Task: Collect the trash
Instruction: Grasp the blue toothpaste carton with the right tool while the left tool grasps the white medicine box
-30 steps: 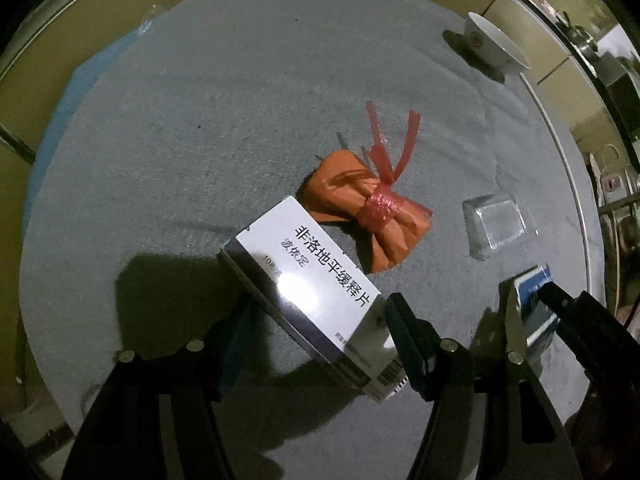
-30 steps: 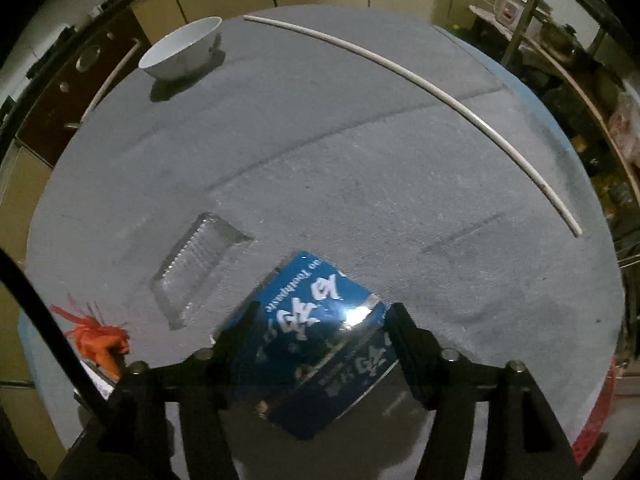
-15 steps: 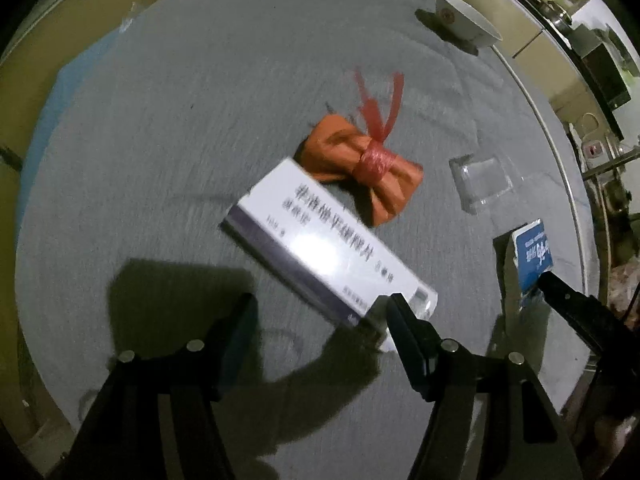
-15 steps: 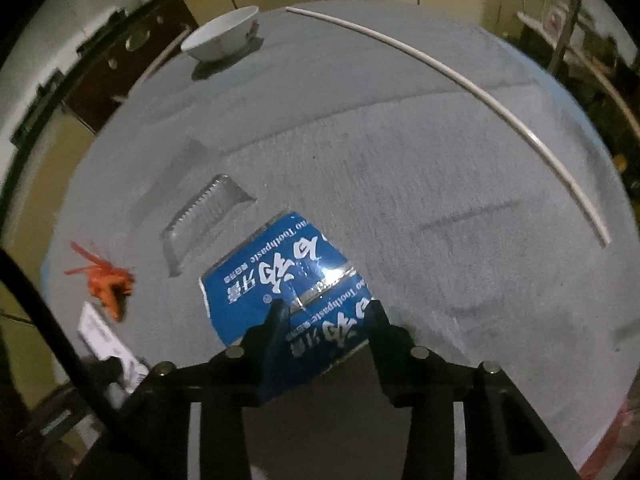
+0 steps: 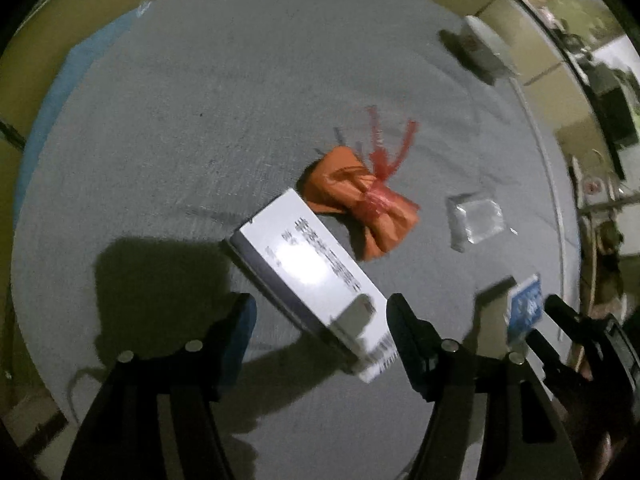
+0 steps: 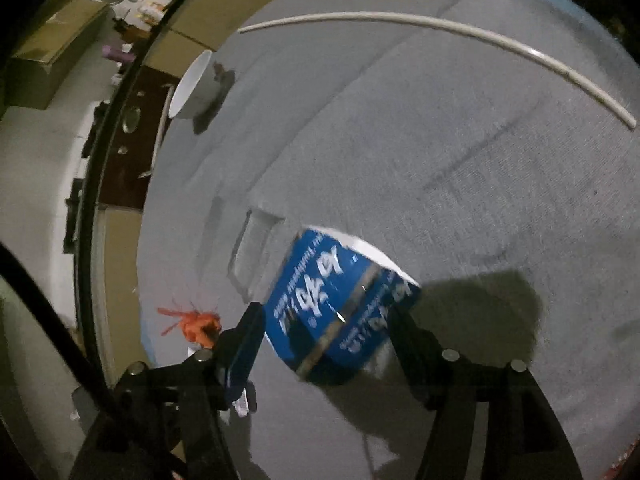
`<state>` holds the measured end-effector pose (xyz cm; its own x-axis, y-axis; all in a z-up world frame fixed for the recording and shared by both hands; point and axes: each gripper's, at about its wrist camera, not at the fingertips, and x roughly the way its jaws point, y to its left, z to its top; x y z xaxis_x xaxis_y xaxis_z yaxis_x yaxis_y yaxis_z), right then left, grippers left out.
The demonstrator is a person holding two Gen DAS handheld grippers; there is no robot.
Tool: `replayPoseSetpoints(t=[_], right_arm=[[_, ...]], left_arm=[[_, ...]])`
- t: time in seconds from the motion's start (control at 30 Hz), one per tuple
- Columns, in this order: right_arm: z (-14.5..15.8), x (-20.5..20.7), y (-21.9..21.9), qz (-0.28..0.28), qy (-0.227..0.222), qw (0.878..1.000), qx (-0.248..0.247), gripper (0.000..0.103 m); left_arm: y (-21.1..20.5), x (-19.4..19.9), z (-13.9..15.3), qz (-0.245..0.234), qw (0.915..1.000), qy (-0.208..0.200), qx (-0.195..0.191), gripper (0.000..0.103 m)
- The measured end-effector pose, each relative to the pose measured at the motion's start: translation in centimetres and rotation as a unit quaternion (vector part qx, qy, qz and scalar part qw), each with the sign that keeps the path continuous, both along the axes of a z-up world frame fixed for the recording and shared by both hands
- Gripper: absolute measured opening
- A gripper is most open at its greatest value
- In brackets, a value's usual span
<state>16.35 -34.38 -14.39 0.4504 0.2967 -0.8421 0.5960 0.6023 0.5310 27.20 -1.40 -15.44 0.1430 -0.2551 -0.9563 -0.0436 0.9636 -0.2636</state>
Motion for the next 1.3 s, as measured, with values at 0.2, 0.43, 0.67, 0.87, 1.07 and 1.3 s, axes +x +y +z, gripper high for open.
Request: replayPoseSetpoints(t=[0.2, 0.43, 0.67, 0.87, 1.07, 1.3], right_arm=[[-0.9, 3.2, 1.8, -0.010, 0.041, 0.998, -0.037, 0.067], [-1.3, 6.2, 6.4, 0.055, 0.050, 0.985, -0.157, 0.080], [-0.8, 4.2, 7.7, 0.111, 0.034, 0.977, -0.177, 0.083], [-1.2, 3.7, 8.3, 0.149, 0.019, 0.977, -0.154, 0.088], [-0.4, 2.2, 9.9, 0.163, 0.004, 0.961, -0.223, 0.061], [0.2, -0.8, 8.1, 0.176, -0.026, 0.965, -0.194, 0.059]], left_arm=[[-0.3, 1.2, -0.5, 0.031, 0.9995, -0.004, 0.005, 0.068], [-1.9, 0.8, -0.1, -0.004, 0.9980, -0.035, 0.052, 0.068], [-3.2, -0.7, -0.1, -0.085, 0.9897, -0.073, 0.089, 0.065], [-3.4, -4.4, 0.0, -0.179, 0.9711, -0.097, 0.125, 0.059], [-2.8, -7.2, 0.2, -0.219, 0.9637, -0.109, 0.107, 0.058], [0.6, -8.9, 0.4, -0.197, 0.9746, -0.099, 0.040, 0.058]])
